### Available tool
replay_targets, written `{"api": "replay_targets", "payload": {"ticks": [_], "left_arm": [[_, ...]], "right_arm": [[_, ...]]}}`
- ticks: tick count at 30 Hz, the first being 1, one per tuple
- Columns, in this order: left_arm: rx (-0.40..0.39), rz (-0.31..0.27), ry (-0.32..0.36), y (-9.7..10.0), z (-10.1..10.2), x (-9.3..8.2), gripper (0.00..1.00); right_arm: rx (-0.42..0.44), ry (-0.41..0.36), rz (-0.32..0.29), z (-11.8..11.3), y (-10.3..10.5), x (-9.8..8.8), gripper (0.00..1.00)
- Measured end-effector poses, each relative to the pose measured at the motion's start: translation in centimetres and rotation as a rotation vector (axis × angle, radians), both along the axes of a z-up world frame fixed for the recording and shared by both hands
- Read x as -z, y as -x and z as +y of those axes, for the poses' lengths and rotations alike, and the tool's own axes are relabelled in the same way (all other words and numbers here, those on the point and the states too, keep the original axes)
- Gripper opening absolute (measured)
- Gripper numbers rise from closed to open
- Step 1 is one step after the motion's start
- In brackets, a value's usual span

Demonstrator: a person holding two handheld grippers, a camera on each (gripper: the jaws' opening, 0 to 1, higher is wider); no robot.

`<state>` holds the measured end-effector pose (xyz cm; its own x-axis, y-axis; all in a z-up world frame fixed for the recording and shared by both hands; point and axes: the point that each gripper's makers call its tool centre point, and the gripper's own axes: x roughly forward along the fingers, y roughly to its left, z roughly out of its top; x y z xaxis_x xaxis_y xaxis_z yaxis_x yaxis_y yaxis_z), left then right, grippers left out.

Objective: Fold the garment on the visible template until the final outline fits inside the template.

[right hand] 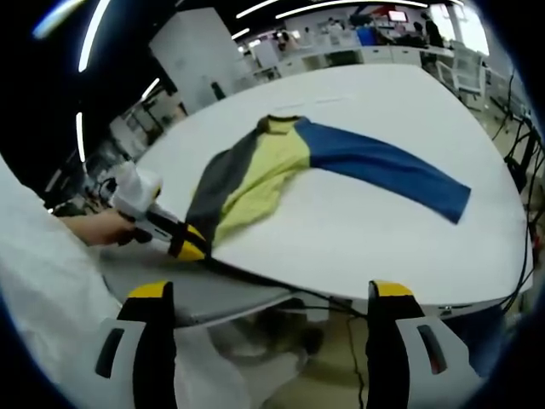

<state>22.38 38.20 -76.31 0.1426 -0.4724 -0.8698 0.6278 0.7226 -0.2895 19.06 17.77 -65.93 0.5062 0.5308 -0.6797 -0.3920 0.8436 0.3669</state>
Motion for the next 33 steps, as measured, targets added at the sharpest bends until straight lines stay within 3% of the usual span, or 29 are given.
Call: {"api": "replay_targets", "payload": {"ticks": [4,12,24,27,31,33], "left_arm": [[-0.024,0.0,0.003,-0.1,0.1,0.1,0.17],[-0.006,-0.053,-0.036,-0.1,-0.2,0.1,0.18],[-0.008,-0.113,-0.066,-0.6,0.1,0.2,0.11],[0.011,-0.12,-0.077,-0.2,-0.1,0.1,0.14],[0.022,-0.135,-0.101,0.1,-0.2,0.0,0.28],[0.008,-0.133,-0.103,0.0,-0.2,0.1,0.28]], "right_arm": [[-0.001,-0.003,-0.001,0.0,0.0,0.0,0.93],[-0.005,-0.006,-0.003,-0.1,-0.1,-0.1,0.93],[-0.012,-0.012,0.005,-0.7,0.0,0.2,0.93],[-0.017,-0.011,0.005,-0.9,-0.1,0.1,0.93],[-0.02,-0.014,0.001,-1.2,-0.4,0.1,0.93],[-0.023,-0.012,0.004,-1.3,-0.4,0.2,0.93]]}}
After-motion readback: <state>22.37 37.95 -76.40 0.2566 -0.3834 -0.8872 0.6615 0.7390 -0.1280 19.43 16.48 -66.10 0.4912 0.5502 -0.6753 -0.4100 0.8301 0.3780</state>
